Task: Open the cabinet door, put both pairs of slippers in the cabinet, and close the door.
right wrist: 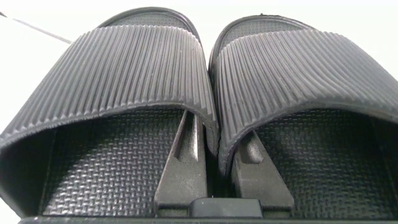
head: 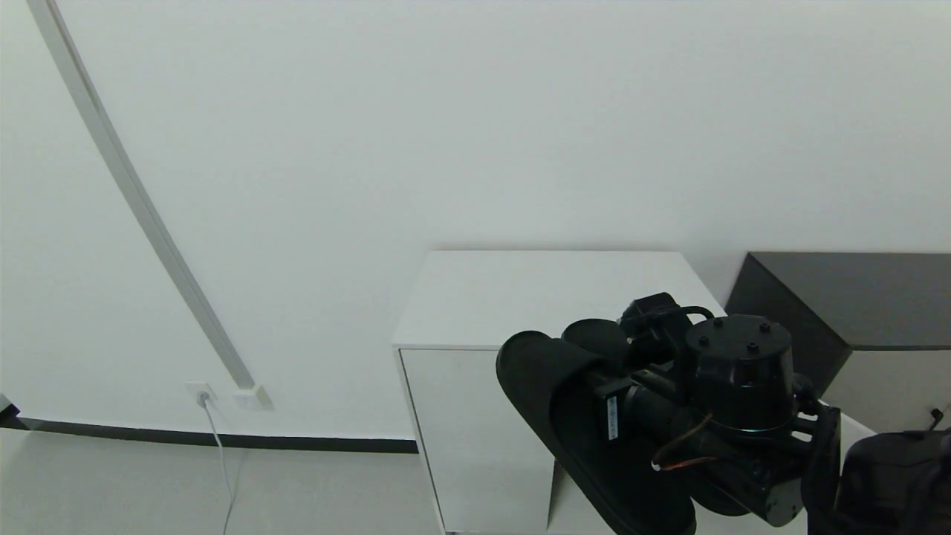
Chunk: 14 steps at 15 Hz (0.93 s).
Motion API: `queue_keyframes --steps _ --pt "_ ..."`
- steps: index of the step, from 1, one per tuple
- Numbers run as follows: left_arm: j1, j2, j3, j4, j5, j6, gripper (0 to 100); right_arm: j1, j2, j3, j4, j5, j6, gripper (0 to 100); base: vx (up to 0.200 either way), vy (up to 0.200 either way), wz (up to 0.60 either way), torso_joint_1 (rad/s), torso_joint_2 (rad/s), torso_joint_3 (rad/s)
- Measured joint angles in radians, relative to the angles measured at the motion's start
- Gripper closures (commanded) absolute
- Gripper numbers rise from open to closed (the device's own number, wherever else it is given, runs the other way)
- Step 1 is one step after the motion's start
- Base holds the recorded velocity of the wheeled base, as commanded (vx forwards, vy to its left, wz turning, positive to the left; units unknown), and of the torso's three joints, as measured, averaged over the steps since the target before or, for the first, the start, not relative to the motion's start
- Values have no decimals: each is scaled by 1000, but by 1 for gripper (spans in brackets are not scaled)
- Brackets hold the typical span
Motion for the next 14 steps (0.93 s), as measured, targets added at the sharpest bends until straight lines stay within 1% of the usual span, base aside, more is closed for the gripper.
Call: queue_keyframes --steps 6,9,11,14 --pt "0 0 0 -1 -1 2 100 0 0 7 -12 0 1 100 0 -200 0 3 5 2" --pt "0 0 0 -1 -2 2 100 1 0 12 -37 4 1 100 0 0 0 0 0 0" --pt "-2 0 0 0 -2 3 100 -1 2 25 -92 -2 -7 100 0 0 0 0 0 0" --pt "0 0 0 0 -3 2 100 -6 6 45 -91 -4 -37 100 0 0 0 0 0 0"
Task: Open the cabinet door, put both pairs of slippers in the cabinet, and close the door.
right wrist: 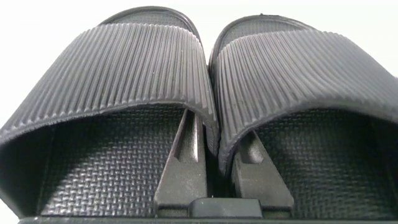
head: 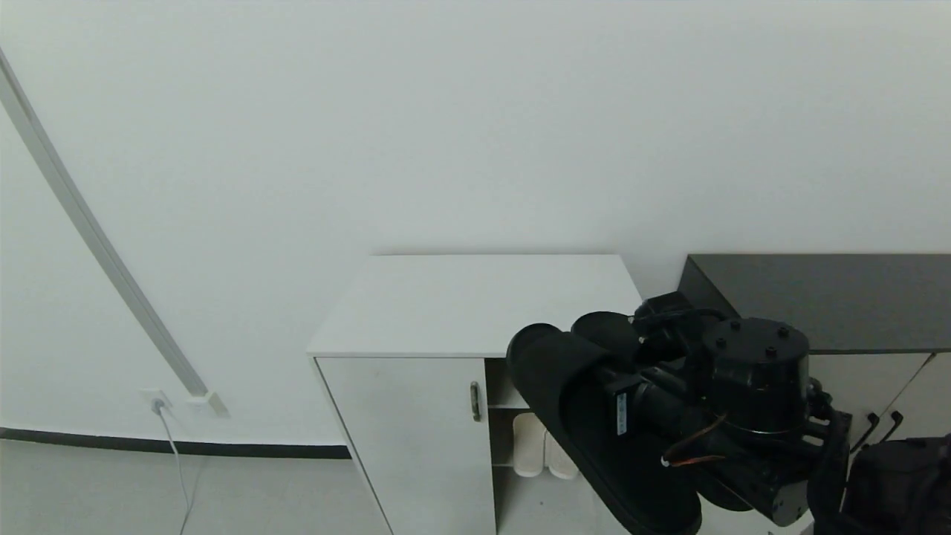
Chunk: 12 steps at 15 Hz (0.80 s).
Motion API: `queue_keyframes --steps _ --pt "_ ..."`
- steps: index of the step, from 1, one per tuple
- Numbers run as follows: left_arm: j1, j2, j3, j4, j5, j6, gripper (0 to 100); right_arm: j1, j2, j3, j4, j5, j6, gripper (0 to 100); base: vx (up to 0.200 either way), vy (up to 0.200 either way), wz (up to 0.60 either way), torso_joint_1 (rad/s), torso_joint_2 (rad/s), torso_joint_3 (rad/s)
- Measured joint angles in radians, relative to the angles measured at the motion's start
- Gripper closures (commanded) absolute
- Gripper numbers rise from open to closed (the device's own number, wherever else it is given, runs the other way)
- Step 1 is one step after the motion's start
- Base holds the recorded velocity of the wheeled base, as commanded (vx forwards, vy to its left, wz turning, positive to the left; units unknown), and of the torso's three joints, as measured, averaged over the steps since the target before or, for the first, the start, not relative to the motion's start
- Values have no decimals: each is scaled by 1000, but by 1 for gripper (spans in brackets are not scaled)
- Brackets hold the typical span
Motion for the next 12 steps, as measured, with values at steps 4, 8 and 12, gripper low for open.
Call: queue_keyframes --steps 4,8,12 --pt "0 0 0 0 0 0 100 2 3 9 -18 2 -6 100 0 0 -150 1 1 1" --pt "0 0 0 0 0 0 100 6 4 11 -19 5 -8 100 0 0 0 0 0 0" --pt "0 0 0 0 0 0 100 7 4 15 -18 5 -8 100 0 0 0 0 0 0"
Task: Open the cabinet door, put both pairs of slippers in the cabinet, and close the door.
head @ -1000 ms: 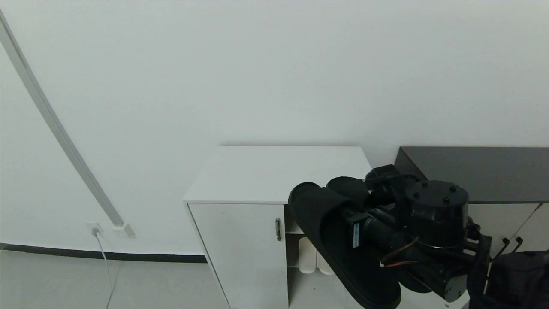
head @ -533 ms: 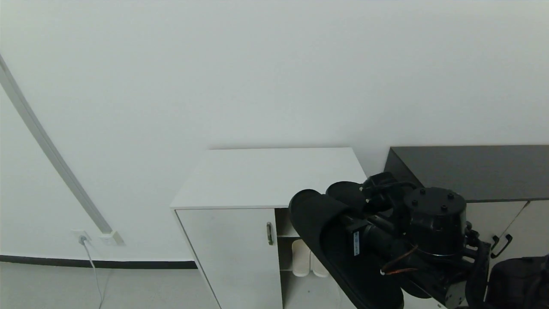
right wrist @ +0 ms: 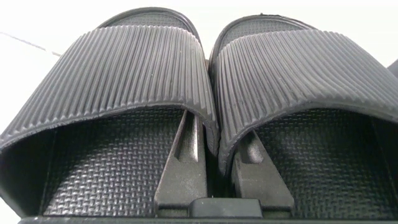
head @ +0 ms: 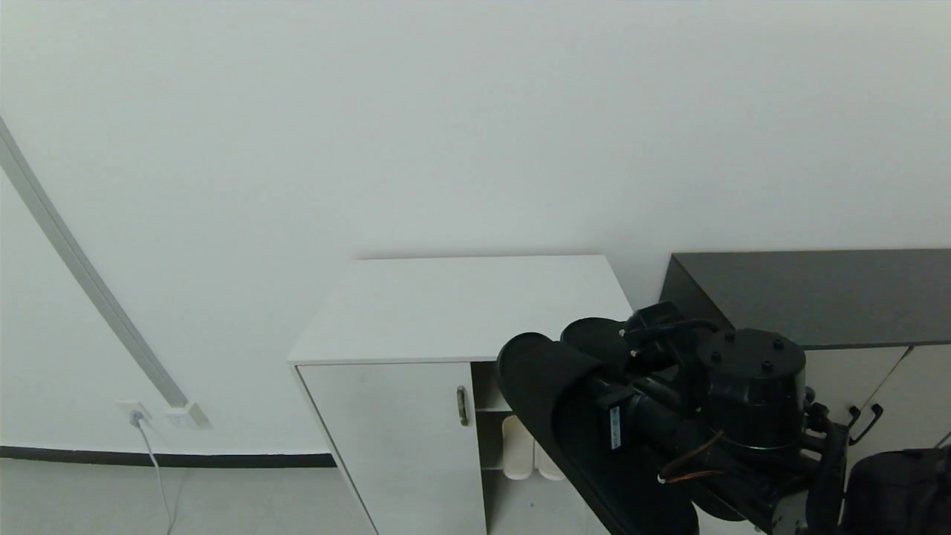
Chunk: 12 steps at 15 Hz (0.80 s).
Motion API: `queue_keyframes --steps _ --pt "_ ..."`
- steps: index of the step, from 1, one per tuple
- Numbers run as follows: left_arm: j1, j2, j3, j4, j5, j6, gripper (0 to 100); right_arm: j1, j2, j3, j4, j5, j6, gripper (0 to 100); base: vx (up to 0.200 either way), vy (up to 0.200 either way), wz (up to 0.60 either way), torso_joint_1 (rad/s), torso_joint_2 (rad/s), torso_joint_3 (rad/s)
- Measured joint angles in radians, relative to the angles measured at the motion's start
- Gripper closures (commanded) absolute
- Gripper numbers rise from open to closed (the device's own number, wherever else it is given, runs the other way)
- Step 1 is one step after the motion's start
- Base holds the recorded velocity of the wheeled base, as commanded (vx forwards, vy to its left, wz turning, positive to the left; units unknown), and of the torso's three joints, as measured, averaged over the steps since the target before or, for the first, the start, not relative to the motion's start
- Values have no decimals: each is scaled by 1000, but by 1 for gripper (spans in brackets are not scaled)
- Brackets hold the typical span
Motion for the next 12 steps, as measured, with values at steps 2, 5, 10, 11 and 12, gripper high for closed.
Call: queue_keyframes --steps 2,5,10,11,12 --pt "0 0 0 0 0 0 100 0 0 2 0 0 0 100 0 0 0 0 0 0" --pt "0 0 0 -1 0 0 100 1 0 7 -15 3 0 100 0 0 0 -30 58 38" --pt "0 0 0 0 0 0 100 10 1 21 -35 12 -5 100 0 0 0 -149 332 186" --pt "0 0 0 0 0 0 100 11 1 23 -36 12 -6 100 0 0 0 -149 354 198" --pt "-1 0 0 0 0 0 100 12 1 27 -37 12 -6 100 0 0 0 -168 369 207"
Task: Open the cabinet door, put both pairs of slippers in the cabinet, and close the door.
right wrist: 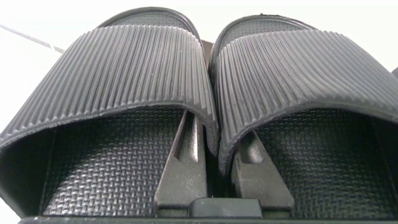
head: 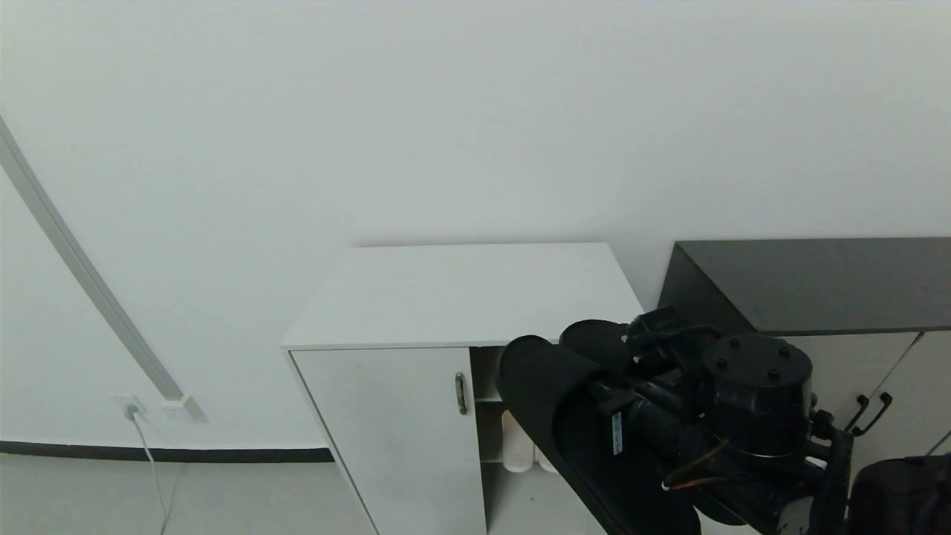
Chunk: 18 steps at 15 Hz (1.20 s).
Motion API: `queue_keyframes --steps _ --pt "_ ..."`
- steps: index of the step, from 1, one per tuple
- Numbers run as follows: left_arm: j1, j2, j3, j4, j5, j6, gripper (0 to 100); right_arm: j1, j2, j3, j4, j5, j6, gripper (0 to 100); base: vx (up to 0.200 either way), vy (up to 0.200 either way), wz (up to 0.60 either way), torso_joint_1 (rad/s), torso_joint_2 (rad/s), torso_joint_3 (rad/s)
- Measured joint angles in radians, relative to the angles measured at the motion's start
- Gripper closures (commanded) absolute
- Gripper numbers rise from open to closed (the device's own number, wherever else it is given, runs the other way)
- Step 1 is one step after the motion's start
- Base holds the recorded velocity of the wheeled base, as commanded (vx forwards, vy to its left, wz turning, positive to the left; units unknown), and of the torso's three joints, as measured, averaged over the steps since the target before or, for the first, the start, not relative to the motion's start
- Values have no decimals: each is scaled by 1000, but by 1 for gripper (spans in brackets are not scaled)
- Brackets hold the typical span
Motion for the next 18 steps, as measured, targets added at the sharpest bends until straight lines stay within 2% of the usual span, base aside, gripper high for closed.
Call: queue_keyframes --steps 6,18 --pt "1 0 0 0 1 -1 100 8 -3 24 -14 -1 -12 100 0 0 0 -183 419 235" --pt "0 0 0 0 1 -1 100 19 -4 46 -23 -1 -23 100 0 0 0 -210 535 323"
